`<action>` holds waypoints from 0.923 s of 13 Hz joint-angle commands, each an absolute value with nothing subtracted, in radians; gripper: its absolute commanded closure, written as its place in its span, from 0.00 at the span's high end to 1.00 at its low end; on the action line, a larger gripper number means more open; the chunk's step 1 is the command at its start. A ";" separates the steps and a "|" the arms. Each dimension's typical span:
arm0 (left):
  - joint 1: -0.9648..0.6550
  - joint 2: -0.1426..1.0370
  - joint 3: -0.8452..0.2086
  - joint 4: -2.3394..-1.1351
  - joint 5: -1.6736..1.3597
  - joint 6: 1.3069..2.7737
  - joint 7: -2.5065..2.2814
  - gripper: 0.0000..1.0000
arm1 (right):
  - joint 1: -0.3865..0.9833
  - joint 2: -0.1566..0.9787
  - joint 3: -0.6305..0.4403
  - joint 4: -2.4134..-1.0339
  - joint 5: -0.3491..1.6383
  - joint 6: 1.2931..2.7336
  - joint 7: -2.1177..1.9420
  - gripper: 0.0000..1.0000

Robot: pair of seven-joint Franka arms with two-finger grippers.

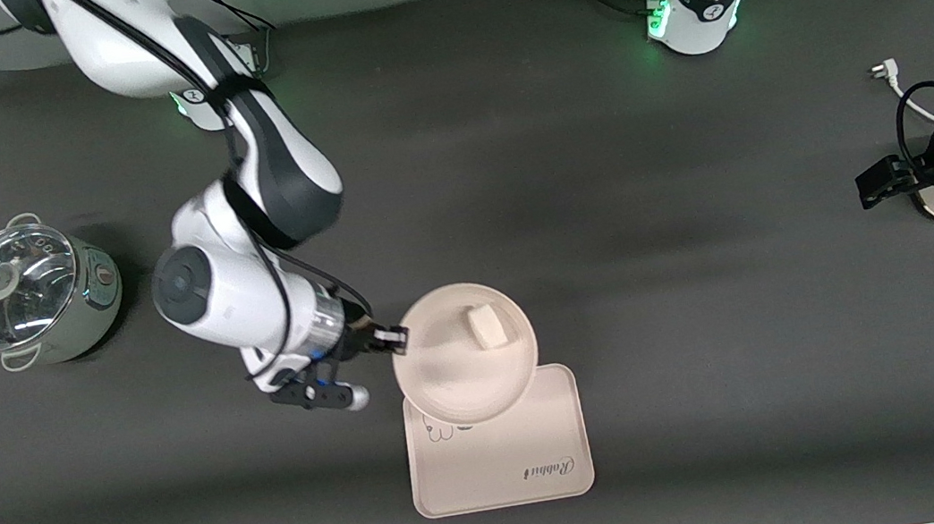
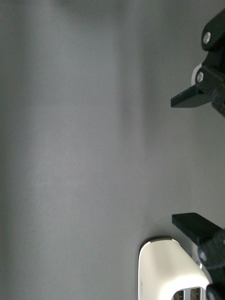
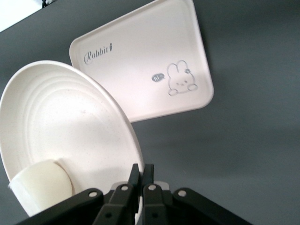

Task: Place bun in plate and plate on tray
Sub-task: 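Lift the plate with the right gripper and carry it over the tray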

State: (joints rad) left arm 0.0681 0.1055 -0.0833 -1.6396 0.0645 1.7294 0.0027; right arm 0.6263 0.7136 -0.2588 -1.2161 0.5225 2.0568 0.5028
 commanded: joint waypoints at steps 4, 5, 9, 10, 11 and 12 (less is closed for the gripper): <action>0.066 0.080 -0.077 -1.640 0.077 1.707 0.009 1.00 | 0.560 0.974 -0.229 -1.051 0.632 2.227 0.531 0.00; 0.066 0.078 -0.077 -1.640 0.077 1.706 0.009 1.00 | 0.558 1.001 -0.216 -1.036 0.630 2.239 0.537 0.00; 0.064 0.072 -0.077 -1.640 0.077 1.698 -0.002 1.00 | 0.557 1.066 -0.209 -1.035 0.635 2.331 0.543 0.00; 0.064 0.072 -0.077 -1.640 0.077 1.697 -0.002 1.00 | 0.558 1.072 -0.207 -1.037 0.635 2.348 0.543 0.00; 0.064 0.072 -0.078 -1.640 0.077 1.697 -0.002 1.00 | 0.558 1.083 -0.207 -1.037 0.635 2.355 0.542 0.00; 0.064 0.072 -0.078 -1.640 0.077 1.698 -0.002 1.00 | 0.558 1.092 -0.207 -1.037 0.635 2.356 0.545 0.00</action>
State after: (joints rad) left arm 0.0685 0.0890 -0.0801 -1.6383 0.0657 1.7185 0.0020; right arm 0.5637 1.0580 -0.2118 -1.0834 0.6145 2.3446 0.5209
